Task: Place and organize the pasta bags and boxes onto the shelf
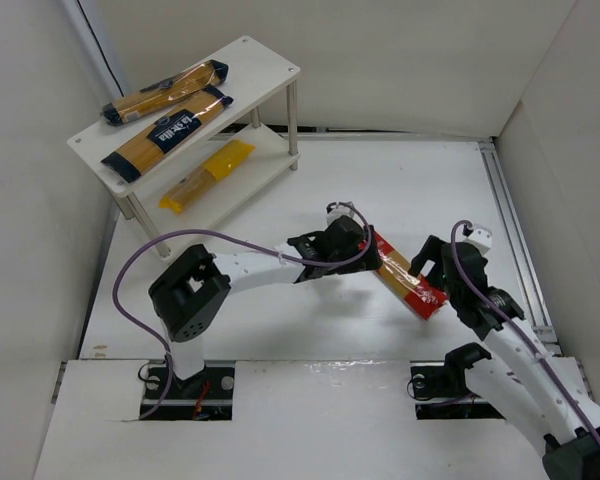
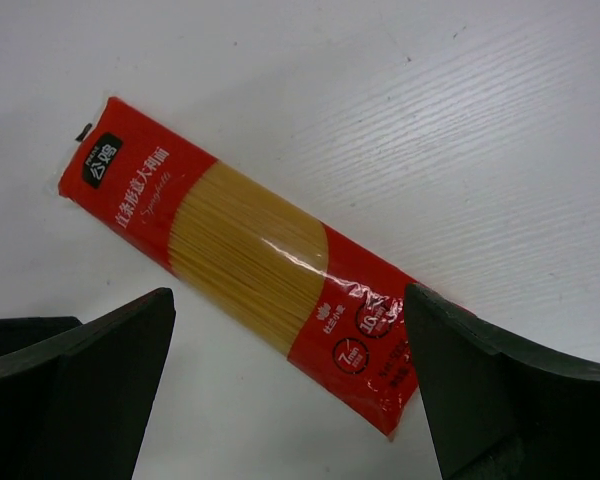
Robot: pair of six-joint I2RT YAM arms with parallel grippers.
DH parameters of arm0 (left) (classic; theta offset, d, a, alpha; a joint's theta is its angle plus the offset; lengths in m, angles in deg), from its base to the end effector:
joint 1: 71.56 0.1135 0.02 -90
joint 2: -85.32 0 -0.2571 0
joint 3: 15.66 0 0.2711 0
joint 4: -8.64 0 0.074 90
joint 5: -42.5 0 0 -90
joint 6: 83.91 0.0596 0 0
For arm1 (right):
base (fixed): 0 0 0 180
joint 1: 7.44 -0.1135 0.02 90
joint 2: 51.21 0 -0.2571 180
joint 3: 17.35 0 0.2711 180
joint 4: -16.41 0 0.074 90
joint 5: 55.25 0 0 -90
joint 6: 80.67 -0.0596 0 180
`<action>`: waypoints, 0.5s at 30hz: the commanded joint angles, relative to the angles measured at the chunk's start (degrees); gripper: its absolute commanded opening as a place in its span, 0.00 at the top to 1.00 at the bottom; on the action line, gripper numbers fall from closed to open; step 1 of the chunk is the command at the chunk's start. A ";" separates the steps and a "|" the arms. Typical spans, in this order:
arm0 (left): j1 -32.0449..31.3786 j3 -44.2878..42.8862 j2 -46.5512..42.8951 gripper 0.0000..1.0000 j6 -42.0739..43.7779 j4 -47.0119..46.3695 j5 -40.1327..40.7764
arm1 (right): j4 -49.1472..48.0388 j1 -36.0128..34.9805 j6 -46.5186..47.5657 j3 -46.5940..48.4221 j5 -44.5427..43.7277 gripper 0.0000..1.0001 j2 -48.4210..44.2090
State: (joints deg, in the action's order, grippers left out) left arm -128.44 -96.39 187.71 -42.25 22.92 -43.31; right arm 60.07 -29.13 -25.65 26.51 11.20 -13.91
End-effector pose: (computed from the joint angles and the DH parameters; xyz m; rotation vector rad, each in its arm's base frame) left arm 0.2414 -0.3621 0.1862 0.1319 2.3577 -0.9046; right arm 0.1829 0.0471 0.2227 0.4697 2.1072 0.1130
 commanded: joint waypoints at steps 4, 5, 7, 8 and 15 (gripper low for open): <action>0.11 -8.14 6.22 0.00 -11.58 -3.99 0.74 | -3.83 3.14 -2.80 0.82 2.22 0.00 3.23; 0.11 -9.74 7.64 0.00 -13.00 -2.48 0.74 | -2.58 3.15 -3.59 0.83 2.19 0.00 1.83; -1.12 -12.20 10.01 0.00 -15.20 -0.10 1.35 | -0.73 3.15 -4.13 1.54 -1.91 0.00 -1.77; -1.13 -13.17 11.50 0.00 -15.99 1.13 1.35 | 0.32 3.15 -4.13 1.54 -2.98 0.00 -5.97; -3.67 -21.96 15.20 0.00 -23.64 14.12 7.94 | 6.21 3.15 -4.66 2.59 -9.58 0.00 -17.95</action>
State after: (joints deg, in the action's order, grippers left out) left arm -131.59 -114.16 203.86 -60.52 29.79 -39.14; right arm 63.06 -26.46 -29.17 26.68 6.19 -29.93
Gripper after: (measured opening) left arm 0.997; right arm 0.999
